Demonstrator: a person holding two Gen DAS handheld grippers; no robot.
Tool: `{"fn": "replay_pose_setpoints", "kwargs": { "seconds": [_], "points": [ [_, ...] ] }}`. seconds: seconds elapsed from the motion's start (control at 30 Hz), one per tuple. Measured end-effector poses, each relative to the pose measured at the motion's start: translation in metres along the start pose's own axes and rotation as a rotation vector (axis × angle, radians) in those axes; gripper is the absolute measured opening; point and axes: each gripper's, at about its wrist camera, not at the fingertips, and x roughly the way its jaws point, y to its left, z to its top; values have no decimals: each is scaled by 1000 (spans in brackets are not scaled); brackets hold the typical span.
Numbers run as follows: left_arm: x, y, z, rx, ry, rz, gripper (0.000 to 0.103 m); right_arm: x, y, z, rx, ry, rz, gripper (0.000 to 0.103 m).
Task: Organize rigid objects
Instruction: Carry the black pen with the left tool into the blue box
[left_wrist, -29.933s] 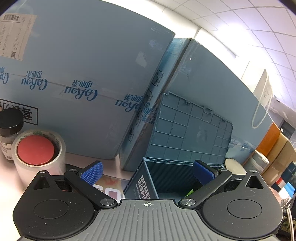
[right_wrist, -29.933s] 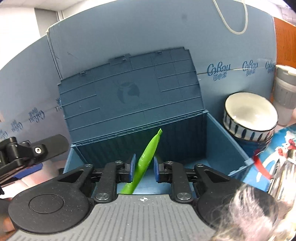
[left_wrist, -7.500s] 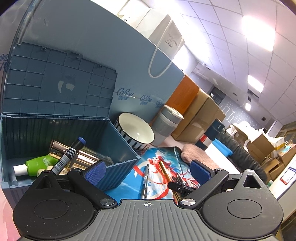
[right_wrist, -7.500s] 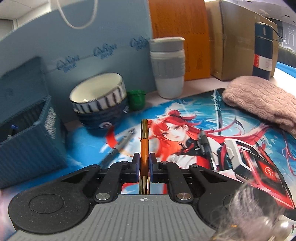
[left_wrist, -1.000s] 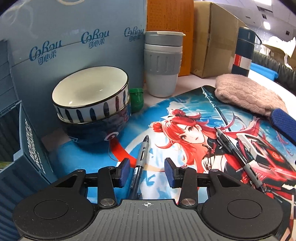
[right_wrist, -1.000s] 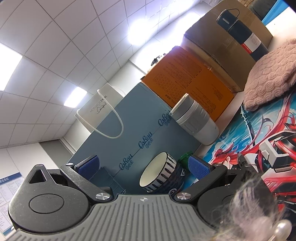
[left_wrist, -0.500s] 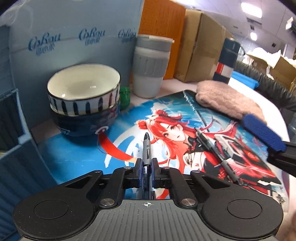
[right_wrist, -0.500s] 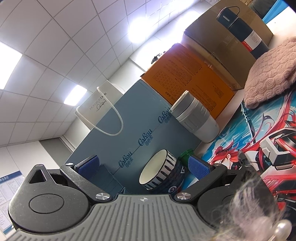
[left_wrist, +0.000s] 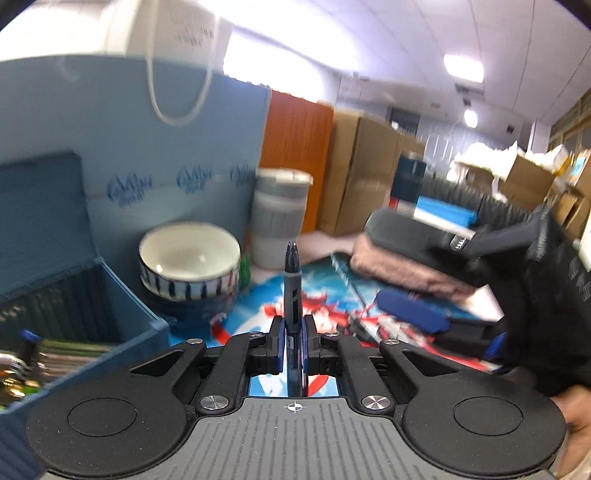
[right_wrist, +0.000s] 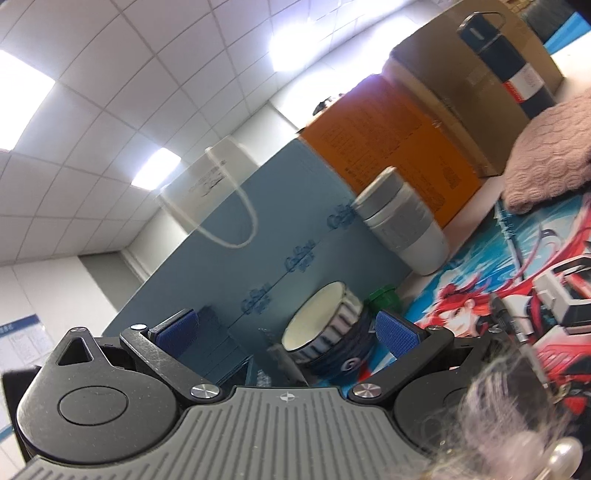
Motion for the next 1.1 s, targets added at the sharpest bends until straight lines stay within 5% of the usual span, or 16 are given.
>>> {"fn": "replay_pose_setpoints", "kwargs": {
  "seconds": [0.33,0.57,0.93,1.1],
  "points": [
    [-80,41,18,-86,-234,36,7,11,47,-12,-19,41,76,103],
    [-119,88,19,-151,-330,177,7,29,67,-25,-8,97,97,103],
    [-78,108,7,-58,-157,423,7,45,76,-42,-24,156,88,103],
    [-59,112,-8,-28,-71,434,7,47,74,-44,-24,165,83,103]
  ]
}}
